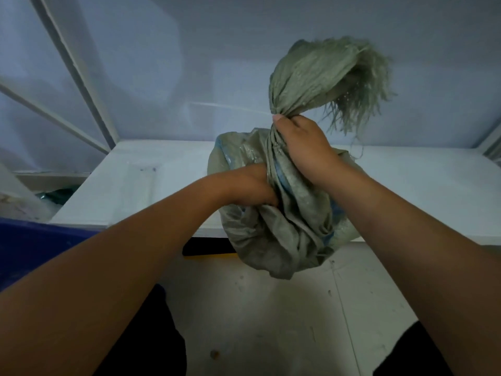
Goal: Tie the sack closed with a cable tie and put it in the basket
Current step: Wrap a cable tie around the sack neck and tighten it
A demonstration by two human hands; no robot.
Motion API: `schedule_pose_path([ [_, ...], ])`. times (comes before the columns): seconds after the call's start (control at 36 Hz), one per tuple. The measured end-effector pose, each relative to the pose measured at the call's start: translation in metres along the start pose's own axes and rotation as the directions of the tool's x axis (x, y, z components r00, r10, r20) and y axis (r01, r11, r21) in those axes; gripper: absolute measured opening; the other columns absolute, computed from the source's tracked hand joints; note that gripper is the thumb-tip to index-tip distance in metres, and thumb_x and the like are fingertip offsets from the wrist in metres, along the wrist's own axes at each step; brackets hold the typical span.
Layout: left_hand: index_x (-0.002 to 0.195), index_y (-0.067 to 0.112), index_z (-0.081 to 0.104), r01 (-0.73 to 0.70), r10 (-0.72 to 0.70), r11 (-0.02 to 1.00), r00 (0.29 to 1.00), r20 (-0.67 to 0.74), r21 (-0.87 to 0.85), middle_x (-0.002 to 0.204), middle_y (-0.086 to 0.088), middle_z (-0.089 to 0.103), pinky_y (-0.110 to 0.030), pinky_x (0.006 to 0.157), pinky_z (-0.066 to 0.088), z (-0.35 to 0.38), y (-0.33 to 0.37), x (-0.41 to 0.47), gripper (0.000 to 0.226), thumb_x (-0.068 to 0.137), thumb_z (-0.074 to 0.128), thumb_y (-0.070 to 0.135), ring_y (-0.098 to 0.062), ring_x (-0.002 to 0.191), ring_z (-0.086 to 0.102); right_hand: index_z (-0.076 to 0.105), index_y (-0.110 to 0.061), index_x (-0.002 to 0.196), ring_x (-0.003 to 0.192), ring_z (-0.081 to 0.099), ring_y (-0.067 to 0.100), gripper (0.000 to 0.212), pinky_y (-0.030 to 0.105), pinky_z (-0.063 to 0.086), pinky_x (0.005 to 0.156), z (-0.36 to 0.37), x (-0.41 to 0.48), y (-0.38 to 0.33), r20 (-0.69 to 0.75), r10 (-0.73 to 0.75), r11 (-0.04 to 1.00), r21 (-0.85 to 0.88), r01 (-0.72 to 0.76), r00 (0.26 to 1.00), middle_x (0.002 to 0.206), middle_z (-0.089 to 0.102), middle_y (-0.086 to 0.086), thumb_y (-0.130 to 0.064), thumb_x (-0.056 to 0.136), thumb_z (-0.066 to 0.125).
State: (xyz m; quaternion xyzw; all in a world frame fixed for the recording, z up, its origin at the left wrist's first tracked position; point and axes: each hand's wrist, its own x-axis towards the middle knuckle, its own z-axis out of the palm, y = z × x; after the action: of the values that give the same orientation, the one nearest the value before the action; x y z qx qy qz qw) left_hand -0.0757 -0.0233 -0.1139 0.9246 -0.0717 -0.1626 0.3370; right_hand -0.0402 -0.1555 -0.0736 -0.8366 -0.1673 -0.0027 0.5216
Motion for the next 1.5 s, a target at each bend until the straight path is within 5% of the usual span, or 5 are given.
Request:
schedule_pose_path([
  [0.25,0.097,0.001,0.068,0.092,-0.076,0.982,0.992,-0.098,0.168,0.090,-0.005,0.061,-0.031,0.081,0.051,-0.004,-0.007,0.003,0.014,0.093,0.059,0.011,-0.024,0.092,0.060,0.033,-0.013,0.157,0.141,0.042,0.030,0.070,0.042,0.035,0.118,0.003,0.017,0.019,0.049,0.369,0.921,-0.153,-0.358,0.928,0.159,0.039,0.010,-0.055,0.101,0.035],
  [0.47,0.088,0.016,0.062,0.141,-0.161,0.959,0.985,0.062,0.246,0.098,-0.005,0.062,-0.031,0.080,0.049,0.005,-0.009,-0.001,0.012,0.094,0.058,0.025,-0.024,0.098,0.061,0.044,-0.027,0.149,0.113,0.061,0.035,0.084,0.051,0.051,0.103,0.036,0.037,0.087,0.132,0.494,0.856,0.096,-0.507,0.859,0.138,0.056,0.009,-0.058,0.071,0.043],
  [0.81,0.148,0.032,0.050,0.028,-0.049,0.993,0.980,0.194,0.111,0.149,0.004,0.051,-0.039,0.117,0.039,0.016,0.000,-0.007,0.061,0.092,0.063,0.050,-0.019,0.131,0.051,0.057,-0.012,0.131,0.100,0.066,0.021,0.035,0.029,0.051,0.075,0.041,0.010,0.046,0.196,0.321,0.909,0.210,-0.359,0.927,0.116,0.067,0.008,-0.029,0.101,0.053],
  [1.28,0.152,0.029,0.044,0.096,-0.098,0.987,0.995,0.014,0.130,0.157,-0.004,0.044,-0.041,0.119,0.036,0.002,-0.023,-0.015,0.061,0.096,0.065,0.042,-0.025,0.140,0.044,0.062,-0.020,0.133,0.105,0.067,0.014,0.035,0.029,0.053,0.091,0.069,0.019,0.015,0.210,0.133,0.925,0.324,-0.197,0.969,0.120,0.070,-0.002,-0.032,0.100,0.058],
  [1.5,0.161,0.024,-0.012,0.413,-0.332,0.876,0.891,-0.310,0.248,0.169,-0.011,-0.009,-0.054,0.125,0.002,-0.015,0.000,-0.012,0.123,0.079,0.067,0.071,-0.034,0.156,-0.004,0.067,-0.013,0.107,0.096,0.070,0.025,0.015,0.033,0.056,0.085,0.065,0.025,0.000,0.015,0.136,0.894,0.430,-0.129,0.991,0.108,0.072,0.013,-0.023,0.100,0.060],
])
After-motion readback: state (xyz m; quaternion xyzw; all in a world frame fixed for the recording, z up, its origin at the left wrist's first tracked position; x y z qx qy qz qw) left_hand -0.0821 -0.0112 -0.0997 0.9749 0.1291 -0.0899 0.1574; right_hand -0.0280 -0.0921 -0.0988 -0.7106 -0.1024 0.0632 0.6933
